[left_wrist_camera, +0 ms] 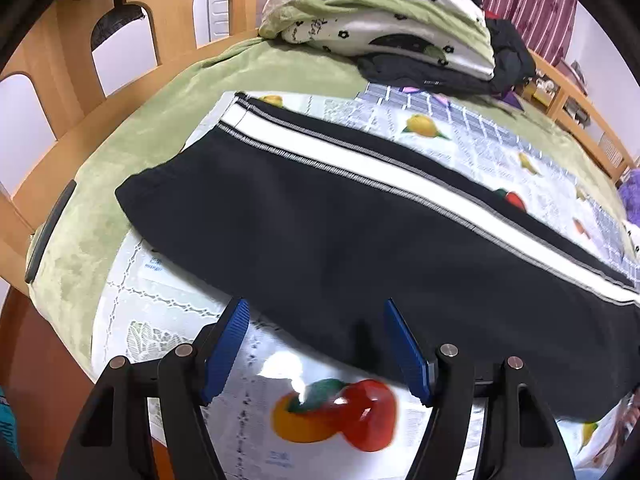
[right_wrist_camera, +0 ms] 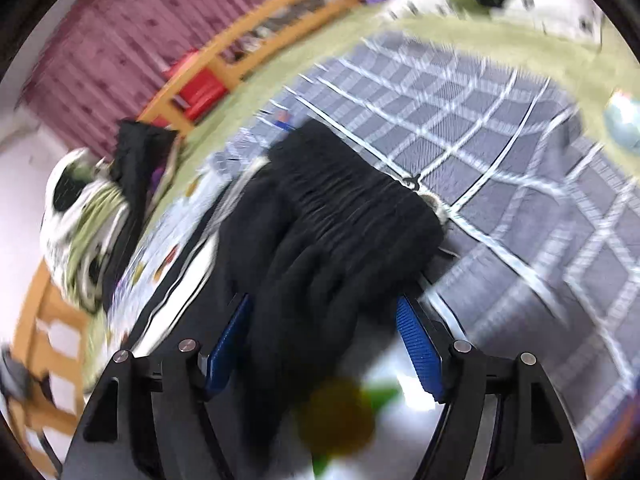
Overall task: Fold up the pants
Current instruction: 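Lift the waistband with both grippers and fold it over toward the cuffs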
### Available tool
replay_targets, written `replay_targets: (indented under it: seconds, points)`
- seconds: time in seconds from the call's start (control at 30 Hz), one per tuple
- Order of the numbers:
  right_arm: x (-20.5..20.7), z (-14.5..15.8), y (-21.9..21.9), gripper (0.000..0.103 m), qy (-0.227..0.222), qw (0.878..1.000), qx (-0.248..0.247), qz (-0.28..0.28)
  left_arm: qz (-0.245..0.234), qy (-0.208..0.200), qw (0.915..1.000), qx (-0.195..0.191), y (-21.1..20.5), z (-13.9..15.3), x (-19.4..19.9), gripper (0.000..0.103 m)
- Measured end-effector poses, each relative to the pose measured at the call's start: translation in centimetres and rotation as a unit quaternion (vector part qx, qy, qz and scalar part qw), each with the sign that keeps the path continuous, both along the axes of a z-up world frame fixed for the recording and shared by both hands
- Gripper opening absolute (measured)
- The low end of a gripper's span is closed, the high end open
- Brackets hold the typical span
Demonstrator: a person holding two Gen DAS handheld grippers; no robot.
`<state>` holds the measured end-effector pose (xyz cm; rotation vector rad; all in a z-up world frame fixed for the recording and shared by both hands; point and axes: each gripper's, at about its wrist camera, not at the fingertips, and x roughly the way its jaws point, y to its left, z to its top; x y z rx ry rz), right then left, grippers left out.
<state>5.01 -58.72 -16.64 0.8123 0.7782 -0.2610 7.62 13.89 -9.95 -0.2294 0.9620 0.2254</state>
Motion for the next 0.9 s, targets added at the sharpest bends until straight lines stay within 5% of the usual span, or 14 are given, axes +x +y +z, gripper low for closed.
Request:
replay_targets:
  seconds: [0.1,0.17,0.27,0.37,0.5,0.67,0.9]
  points:
    - [2.7,0.6,-0.8,0.045,0.0,0.999,-0.019,-0.028,0.002,-0.007,0.9998,0.017,-0.3,0.9,0.0,0.068]
    - [3.2,3.4,-0.5,0.042,-0.032,0.997,-0.066,0.011,0.005,-0.011,0.9995,0.029,-0.6,1.5,0.0,0.068]
    - [2.0,6.9,-1.6,0.042,-0.064,0.991,-0.112,0.015,0.007,-0.019,0.9993,0.03,-0.3,2.0,-0.9,0.068]
    - [2.5,5.0,-3.7,0.049,0.008,0.993,-0.12,-0.005,0.005,-0.027,0.9995,0.017,-0.1,2.2,-1.1,0.068]
    - [1.9,2.9,-3.9,0.051,0.095,0.988,-0.114,0.039,-0.005,-0.035,0.9993,0.009,0.0,2.8,-0.8,0.068]
    - [-2.4,7.0,-1.4,0.055,0.08,0.977,-0.196,0.02,-0.006,-0.042,0.999,0.013,1.0,3.2,0.6,0.068]
    - [-0.4,12.3,6.1,0.055,0.024,0.971,-0.235,0.042,-0.012,-0.06,0.998,-0.015,-0.1,5.2,2.3,0.068]
